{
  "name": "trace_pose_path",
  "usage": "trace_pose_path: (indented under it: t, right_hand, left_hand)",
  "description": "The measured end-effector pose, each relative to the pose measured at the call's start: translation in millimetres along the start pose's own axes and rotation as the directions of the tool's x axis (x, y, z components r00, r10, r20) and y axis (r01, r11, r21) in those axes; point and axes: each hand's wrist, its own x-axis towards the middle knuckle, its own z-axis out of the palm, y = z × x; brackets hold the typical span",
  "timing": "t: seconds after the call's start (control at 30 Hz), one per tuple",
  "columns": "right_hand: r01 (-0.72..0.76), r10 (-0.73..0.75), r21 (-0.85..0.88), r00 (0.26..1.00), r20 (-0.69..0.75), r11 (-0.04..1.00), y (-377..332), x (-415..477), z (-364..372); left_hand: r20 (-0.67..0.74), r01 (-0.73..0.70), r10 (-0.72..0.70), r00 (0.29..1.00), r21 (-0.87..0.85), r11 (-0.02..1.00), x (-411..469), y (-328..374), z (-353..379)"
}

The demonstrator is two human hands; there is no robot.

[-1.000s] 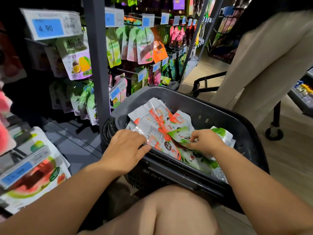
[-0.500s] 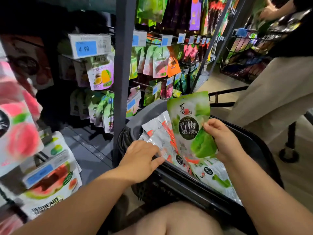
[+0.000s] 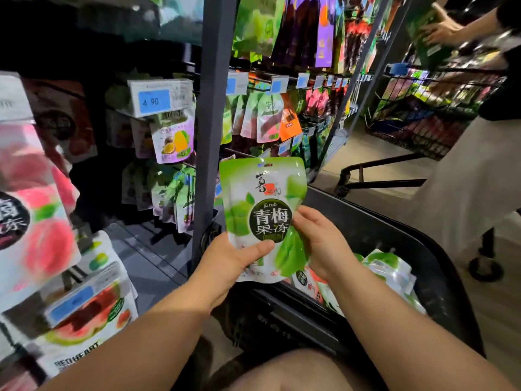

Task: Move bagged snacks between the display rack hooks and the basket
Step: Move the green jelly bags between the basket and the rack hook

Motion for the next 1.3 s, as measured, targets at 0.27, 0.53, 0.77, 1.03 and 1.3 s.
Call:
trace_pose_path:
  t: [0.27,0.53,0.77,1.03,1.3]
  right_hand:
    - [-0.023,-0.069,-0.530,0.986,-0.154,0.848,-22.7,1.7,-87.4]
    - [-0.455,0.260,-0.886,0.869,-0.420,0.088,17.9,-10.3,-192.6]
    - [-0.521,0.274,-0.836,0.789,-0.549,-0.175,22.4,-9.8,-188.5]
    - [-0.611,0.407,-0.788,0.740,-0.535,0.077,14.5,-17.8,-204.1]
    - [-0.668,0.371,-0.653,0.743,-0.557,0.357,18.3,-11.4,-223.6]
  left_hand:
    - [-0.151,0.045,-0.051,0.987,-0.040,0.998,3.7,-7.2,-6.4]
    - [-0.113,0.056,-0.056,0.992,-0.006,0.998,3.3,-8.1,-4.3]
    - [-0.095,0.033,-0.032,0.995,0.014,0.999,1.7,-9.9,-4.5]
    - [-0.065,0.025,-0.023,0.998,0.032,0.999,2.6,-12.0,-5.4]
    - [-0.064,0.030,-0.028,0.998,0.030,0.999,5.3,-15.2,-9.2]
